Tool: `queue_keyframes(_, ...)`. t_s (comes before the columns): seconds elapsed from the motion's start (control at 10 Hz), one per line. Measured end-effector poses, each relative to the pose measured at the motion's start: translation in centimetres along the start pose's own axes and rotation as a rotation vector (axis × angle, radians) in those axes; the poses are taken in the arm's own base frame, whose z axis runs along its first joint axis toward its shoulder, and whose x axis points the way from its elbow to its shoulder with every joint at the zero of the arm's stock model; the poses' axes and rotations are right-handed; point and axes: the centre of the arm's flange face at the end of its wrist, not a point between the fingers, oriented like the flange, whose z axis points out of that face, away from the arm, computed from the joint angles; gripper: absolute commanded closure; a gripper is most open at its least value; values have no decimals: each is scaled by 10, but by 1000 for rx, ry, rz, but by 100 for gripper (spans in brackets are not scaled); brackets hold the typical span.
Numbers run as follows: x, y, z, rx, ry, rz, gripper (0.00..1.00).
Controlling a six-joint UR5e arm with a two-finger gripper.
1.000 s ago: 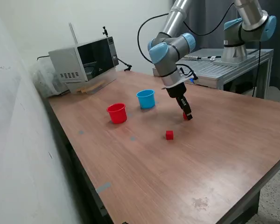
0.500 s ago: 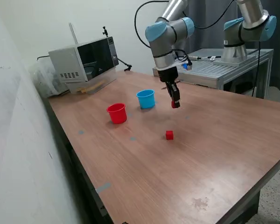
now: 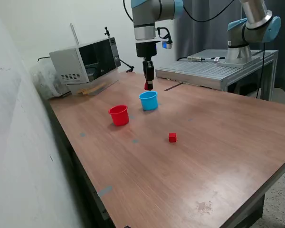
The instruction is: Place red objects in the red bin, and blue objects in the blue bin.
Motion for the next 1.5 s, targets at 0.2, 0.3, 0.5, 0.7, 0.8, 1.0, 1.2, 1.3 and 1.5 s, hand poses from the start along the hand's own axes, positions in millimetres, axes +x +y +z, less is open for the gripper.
queue_keyframes(0.2,-32,44,-7,-52,0,33,100)
queue_keyframes(0.3,-49,65,0,-65,-4,51,100)
queue_keyframes(0.5,-76,99,21,-77,-9,82,100)
queue_keyframes(0.7,-85,122,41,-88,-9,86,100)
queue_keyframes(0.8,-85,130,51,-89,-10,86,100)
queue_keyframes(1.0,-89,141,80,-72,-17,90,100)
queue_keyframes(1.2,-101,146,100,-59,-24,102,100)
queue_keyframes(1.3,-107,148,104,-55,-27,110,0)
queue_keyframes(1.5,-116,149,109,-50,-49,117,0)
